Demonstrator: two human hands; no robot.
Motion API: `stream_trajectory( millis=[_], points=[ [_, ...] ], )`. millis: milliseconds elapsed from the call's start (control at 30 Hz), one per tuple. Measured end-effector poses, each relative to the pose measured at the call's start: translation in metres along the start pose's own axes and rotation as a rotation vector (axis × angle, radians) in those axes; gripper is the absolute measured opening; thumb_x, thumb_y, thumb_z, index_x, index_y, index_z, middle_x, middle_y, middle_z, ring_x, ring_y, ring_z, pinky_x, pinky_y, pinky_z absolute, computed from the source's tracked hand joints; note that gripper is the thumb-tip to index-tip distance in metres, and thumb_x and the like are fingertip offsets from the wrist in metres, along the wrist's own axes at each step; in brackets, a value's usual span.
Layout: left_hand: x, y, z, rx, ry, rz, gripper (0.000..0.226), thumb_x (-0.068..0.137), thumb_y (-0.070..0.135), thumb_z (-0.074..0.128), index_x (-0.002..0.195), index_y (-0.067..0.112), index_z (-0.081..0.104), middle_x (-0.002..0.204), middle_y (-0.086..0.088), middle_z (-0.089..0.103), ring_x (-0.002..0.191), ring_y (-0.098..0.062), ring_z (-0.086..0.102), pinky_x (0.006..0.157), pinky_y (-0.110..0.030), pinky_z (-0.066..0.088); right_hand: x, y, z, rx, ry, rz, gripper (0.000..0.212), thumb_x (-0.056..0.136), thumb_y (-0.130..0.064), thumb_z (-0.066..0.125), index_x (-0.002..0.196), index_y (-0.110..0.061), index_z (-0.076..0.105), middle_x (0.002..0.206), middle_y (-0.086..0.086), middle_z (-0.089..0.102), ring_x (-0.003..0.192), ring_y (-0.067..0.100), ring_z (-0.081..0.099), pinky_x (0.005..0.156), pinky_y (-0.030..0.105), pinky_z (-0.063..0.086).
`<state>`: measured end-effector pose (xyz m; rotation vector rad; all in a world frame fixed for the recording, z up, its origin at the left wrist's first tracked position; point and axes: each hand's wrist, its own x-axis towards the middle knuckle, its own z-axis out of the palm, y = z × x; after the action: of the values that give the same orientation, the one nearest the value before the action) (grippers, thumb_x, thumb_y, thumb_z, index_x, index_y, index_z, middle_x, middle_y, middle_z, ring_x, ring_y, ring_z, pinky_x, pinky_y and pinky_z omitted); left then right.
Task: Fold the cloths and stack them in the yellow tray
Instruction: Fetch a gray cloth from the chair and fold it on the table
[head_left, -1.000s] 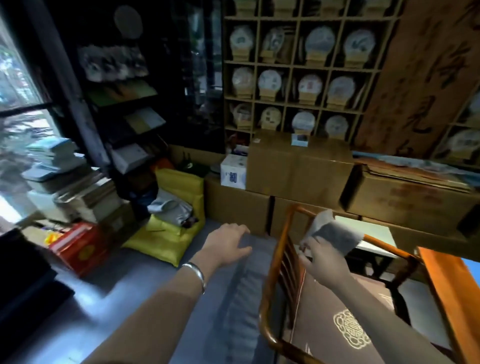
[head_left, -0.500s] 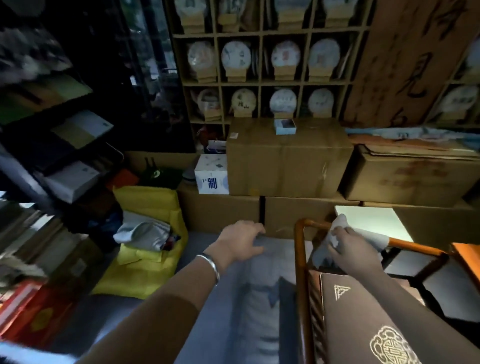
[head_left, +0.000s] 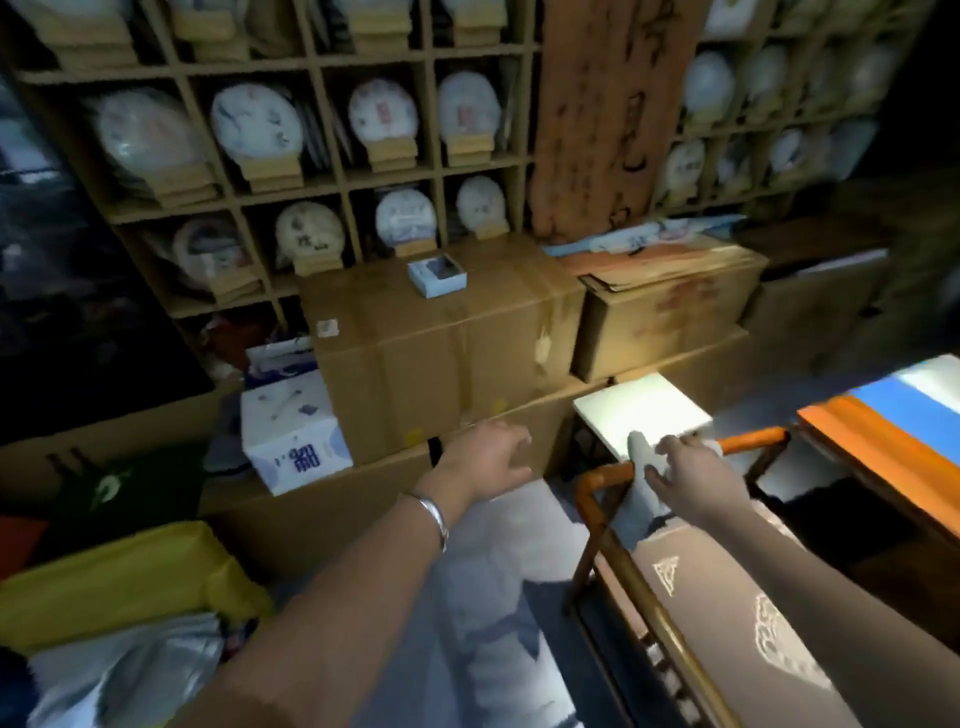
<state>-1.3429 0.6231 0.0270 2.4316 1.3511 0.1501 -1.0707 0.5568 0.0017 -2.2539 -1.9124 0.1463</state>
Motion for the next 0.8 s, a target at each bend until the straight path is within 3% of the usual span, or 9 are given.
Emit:
stream_trajectory(
  millis=[100,200,467,633,800],
  points=[
    [0.024,-0.020,-0.016,-0.013,-0.043,0.082,0.045,0.086,0.039,0.059,0.128,0.027,0.051,0.130,0.000,0.057,0.116,-0.020,0.056,0.093,-0.042,0.051,-0.004,-0.013,-0.009,-0.028,0.038,0.107,0.036,0.087,-0.039,0.056,0.111,-0.011,0.055,0.107,0.016,0.060,0.097,0.036,0.059,0.066,0.037,0.044],
    [0.050,-0.028,-0.028,-0.064,-0.074,0.173,0.043,0.087,0.034,0.061,0.129,0.028,0.051,0.128,0.000,0.057,0.113,-0.020,0.057,0.090,-0.035,0.051,-0.007,-0.021,-0.020,-0.046,0.076,0.218,0.032,0.087,-0.039,0.056,0.106,-0.013,0.055,0.104,0.013,0.060,0.093,0.031,0.060,0.060,0.031,0.039],
    [0.122,0.000,-0.008,-0.017,-0.182,0.396,0.036,0.089,0.032,0.060,0.123,0.025,0.052,0.117,-0.003,0.063,0.105,-0.022,0.062,0.086,-0.040,0.057,0.001,-0.011,0.005,-0.034,0.120,0.396,0.029,0.086,-0.040,0.056,0.107,-0.020,0.056,0.103,0.006,0.062,0.090,0.022,0.058,0.064,0.030,0.047],
    [0.180,0.028,0.027,0.074,-0.239,0.512,0.026,0.087,0.032,0.061,0.112,0.026,0.056,0.108,0.001,0.066,0.095,-0.020,0.064,0.079,-0.033,0.057,0.021,0.022,0.038,0.081,0.133,0.458,0.025,0.084,-0.038,0.061,0.103,-0.021,0.058,0.101,0.005,0.064,0.077,0.015,0.052,0.051,0.019,0.032],
    [0.231,0.053,0.076,0.095,-0.388,0.557,0.028,0.085,0.031,0.065,0.110,0.030,0.054,0.107,0.004,0.065,0.090,-0.016,0.066,0.071,-0.023,0.055,0.049,0.063,0.081,0.212,0.080,0.521,0.031,0.084,-0.042,0.058,0.108,-0.021,0.056,0.105,0.006,0.063,0.090,0.023,0.059,0.066,0.029,0.044]
  ],
)
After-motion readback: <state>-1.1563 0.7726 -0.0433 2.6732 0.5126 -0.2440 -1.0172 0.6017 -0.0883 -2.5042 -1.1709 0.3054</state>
